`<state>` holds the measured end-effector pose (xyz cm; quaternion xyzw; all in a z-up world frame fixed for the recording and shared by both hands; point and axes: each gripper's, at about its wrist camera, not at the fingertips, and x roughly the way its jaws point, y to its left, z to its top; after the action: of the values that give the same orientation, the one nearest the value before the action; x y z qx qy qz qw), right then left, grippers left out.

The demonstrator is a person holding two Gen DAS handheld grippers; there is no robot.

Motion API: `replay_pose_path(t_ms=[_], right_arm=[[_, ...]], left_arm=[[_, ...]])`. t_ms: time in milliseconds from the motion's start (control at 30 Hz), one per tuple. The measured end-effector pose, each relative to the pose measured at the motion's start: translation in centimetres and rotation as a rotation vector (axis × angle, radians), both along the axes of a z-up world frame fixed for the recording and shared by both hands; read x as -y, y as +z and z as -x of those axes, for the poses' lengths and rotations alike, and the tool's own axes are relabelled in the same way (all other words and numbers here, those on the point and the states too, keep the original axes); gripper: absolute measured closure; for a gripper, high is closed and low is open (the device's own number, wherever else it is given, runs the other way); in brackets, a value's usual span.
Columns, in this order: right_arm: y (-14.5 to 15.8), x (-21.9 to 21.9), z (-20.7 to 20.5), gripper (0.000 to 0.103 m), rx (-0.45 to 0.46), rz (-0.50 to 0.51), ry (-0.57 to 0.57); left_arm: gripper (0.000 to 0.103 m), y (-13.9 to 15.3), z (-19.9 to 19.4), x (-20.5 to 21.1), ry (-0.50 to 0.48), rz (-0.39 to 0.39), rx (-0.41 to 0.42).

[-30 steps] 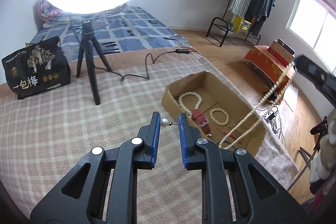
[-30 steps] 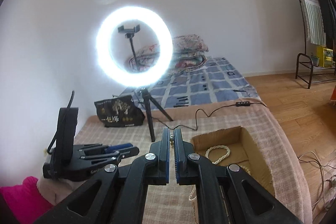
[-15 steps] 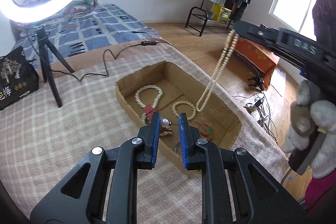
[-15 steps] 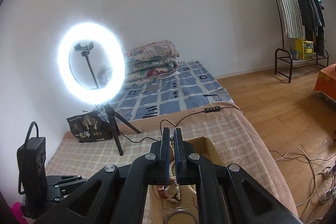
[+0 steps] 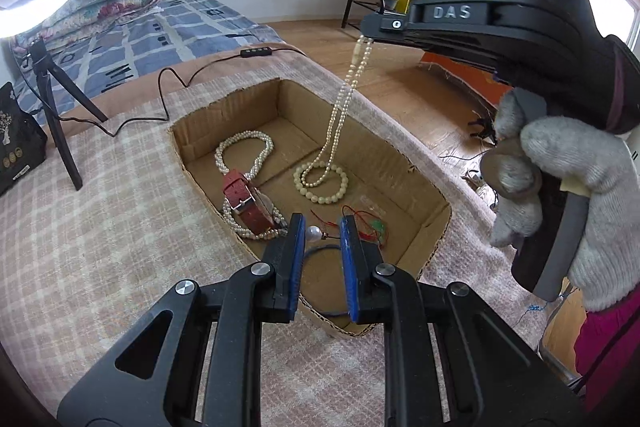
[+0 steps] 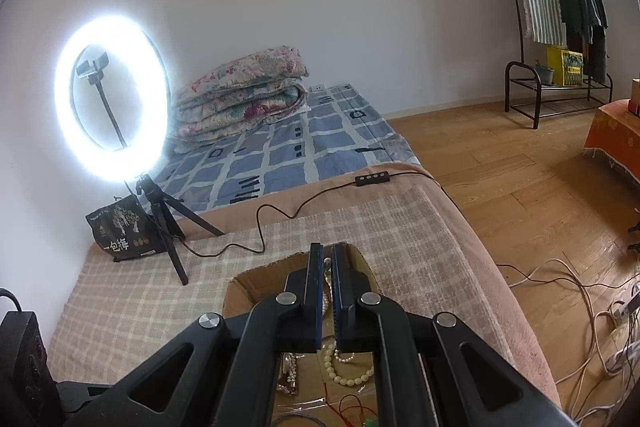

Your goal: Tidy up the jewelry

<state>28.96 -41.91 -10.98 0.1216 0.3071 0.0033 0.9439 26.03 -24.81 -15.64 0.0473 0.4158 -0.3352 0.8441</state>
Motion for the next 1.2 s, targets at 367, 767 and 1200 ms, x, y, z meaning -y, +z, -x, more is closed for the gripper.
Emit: replay_pose_path(t_ms=[367, 767, 1200], right_arm=[[-1.2, -0.1, -0.8, 0.097, -0.042, -0.010, 0.011], [-0.3, -1.5, -0.5, 0.014, -0.042, 0.059, -0.016], [1.4, -2.8, 0.3, 0.000, -0.037, 0.126, -0.053]], left_arm=[[0.087, -0.3, 0.0, 0.3, -0.003, -0.007, 0.020], [0.032, 0.7, 0.6, -0.1, 0.006, -0.012, 0.060], [0.029, 2.0, 1.3, -1.6, 0.025, -0.008, 0.078]])
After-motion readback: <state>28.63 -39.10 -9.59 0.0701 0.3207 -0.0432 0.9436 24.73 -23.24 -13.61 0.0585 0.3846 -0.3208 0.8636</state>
